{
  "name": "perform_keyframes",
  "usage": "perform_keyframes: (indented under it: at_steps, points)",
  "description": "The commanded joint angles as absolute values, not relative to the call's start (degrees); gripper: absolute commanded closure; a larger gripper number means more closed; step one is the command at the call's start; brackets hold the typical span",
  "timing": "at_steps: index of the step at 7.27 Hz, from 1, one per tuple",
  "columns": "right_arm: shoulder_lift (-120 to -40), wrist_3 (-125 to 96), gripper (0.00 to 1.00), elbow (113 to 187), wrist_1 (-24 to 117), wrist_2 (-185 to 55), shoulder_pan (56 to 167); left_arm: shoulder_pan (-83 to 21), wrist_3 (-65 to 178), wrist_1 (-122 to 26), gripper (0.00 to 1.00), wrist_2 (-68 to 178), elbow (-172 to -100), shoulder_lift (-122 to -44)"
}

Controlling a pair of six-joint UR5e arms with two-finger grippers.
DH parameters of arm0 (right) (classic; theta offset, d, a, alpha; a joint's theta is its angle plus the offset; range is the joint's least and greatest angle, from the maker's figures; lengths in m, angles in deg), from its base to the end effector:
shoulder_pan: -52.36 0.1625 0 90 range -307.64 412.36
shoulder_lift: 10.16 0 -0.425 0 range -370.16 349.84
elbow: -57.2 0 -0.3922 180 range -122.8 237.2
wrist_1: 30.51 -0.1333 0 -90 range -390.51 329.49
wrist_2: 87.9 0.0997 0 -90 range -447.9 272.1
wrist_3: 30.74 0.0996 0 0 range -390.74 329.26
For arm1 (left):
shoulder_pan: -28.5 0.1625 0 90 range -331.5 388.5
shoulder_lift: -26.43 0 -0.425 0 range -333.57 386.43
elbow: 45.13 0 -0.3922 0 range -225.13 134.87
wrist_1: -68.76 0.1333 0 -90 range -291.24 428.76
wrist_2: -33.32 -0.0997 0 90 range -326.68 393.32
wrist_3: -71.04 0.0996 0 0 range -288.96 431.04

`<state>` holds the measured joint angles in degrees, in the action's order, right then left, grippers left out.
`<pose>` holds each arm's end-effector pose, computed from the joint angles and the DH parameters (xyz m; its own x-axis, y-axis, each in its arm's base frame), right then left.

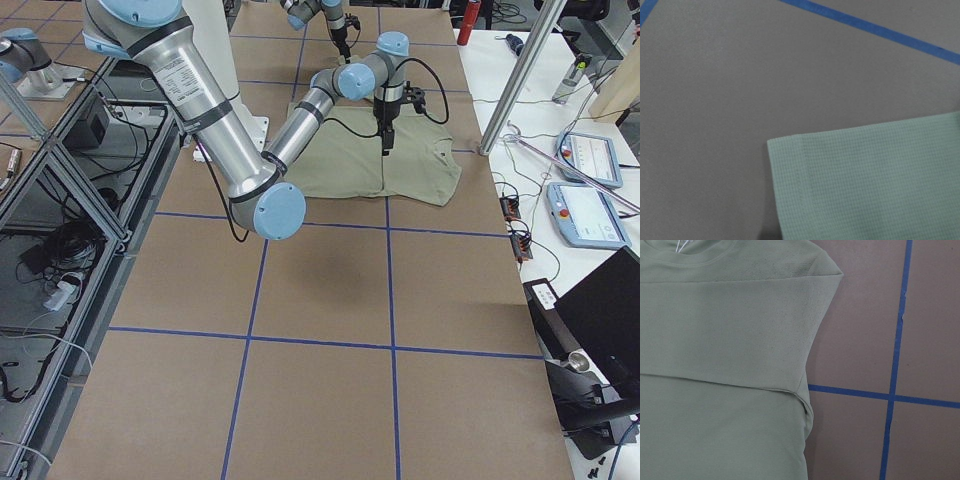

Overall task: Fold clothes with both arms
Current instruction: 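Grasp the other sleeve cuff with the left gripper while the right gripper waits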

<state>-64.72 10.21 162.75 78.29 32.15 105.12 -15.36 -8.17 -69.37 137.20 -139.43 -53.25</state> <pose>-0.3110 -0.5469 0.2239 0.7342 -0.1145 0.6692 0.0410 0.9914 0.1246 0.2506 -0.3926 0.6266 0.6297 -0.3530 -0.6920 0.4467 0.8933 -0.0493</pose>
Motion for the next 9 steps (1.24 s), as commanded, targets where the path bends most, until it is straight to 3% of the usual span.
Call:
perform_keyframes:
  at_steps: [1,4,7,8,9]
  points:
    - [-64.7,10.2,0.00,163.2,78.4,32.5,105.4,-15.8,-6.0,-69.6,0.06,137.3,-139.8,-52.8]
    - [-64.8,10.2,0.00,163.3,78.4,32.5,105.6,-15.5,-6.0,-69.6,0.15,137.1,-139.2,-52.9]
    - [-64.7,10.2,0.00,163.3,78.4,33.2,105.7,-15.7,-6.0,-69.6,0.60,137.3,-140.1,-52.8]
    - [-64.7,10.2,0.00,163.3,78.4,33.6,105.8,-15.7,-6.0,-69.6,0.69,137.3,-140.1,-52.8]
    - [-64.8,10.2,0.00,163.3,78.4,33.6,105.9,-15.7,-6.0,-69.5,0.69,137.3,-140.3,-52.8]
